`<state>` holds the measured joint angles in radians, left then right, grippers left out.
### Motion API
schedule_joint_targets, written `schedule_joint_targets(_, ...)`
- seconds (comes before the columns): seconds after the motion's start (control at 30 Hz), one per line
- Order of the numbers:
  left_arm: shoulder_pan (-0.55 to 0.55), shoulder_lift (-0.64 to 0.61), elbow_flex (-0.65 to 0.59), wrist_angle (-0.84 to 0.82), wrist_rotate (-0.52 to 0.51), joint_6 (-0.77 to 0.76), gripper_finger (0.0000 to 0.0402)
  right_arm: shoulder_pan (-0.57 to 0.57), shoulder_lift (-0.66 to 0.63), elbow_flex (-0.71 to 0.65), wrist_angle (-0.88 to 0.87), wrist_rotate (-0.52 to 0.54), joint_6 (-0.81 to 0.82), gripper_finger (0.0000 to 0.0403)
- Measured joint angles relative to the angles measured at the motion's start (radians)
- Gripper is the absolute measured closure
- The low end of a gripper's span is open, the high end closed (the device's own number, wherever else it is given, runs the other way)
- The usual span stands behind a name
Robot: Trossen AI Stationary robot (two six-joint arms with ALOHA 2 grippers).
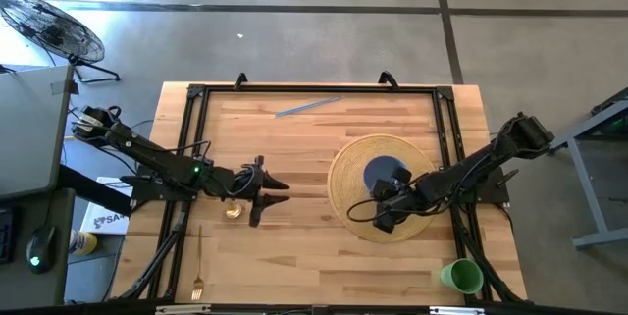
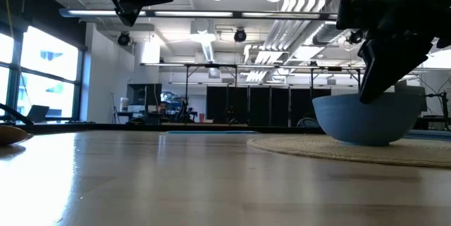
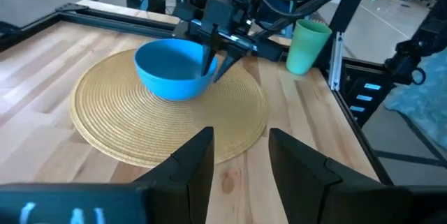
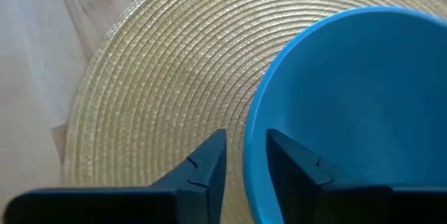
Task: Pick & Place Utensil
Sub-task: Put the violet bowl in the center of the brown table mat, then put the green cup at the top right of the brown table mat
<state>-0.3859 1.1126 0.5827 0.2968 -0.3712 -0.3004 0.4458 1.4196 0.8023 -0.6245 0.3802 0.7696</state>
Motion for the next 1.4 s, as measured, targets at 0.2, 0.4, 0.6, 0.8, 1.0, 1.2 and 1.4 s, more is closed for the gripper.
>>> schedule_joint_targets(0.2, 0.0, 0.0, 0.0, 0.0, -0.027, 0.0, 0.0265, 0.0, -0.026, 0.02, -0.033, -0.05, -0.002, 0.0267)
schedule_joint_targets(0.4, 0.0, 0.018, 0.0, 0.01, -0.033, -0.011, 0.0265, 0.0, -0.034, 0.095, -0.142, -0.058, -0.009, 0.0236)
schedule_joint_targets(0.6, 0.0, 0.07, -0.001, 0.056, -0.04, -0.019, 0.0265, 0.014, -0.034, 0.216, -0.276, -0.086, -0.037, 0.0211)
schedule_joint_targets(0.8, 0.0, 0.129, -0.001, 0.12, -0.006, -0.007, 0.0265, 0.122, -0.03, 0.303, -0.28, -0.054, -0.053, 0.0205)
schedule_joint_targets(1.0, 0.0, 0.143, -0.001, 0.129, 0.048, -0.016, 0.0266, 0.236, 0.041, 0.335, -0.277, -0.081, 0.044, 0.0205)
schedule_joint_targets(1.2, 0.0, 0.143, -0.001, 0.128, 0.023, -0.05, 0.0266, 0.305, 0.155, 0.499, -0.48, -0.147, 0.141, 0.0205)
schedule_joint_targets(1.4, 0.0, 0.143, -0.001, 0.132, -0.03, -0.047, 0.0266, 0.352, 0.23, 0.677, -0.72, -0.208, 0.201, 0.0205)
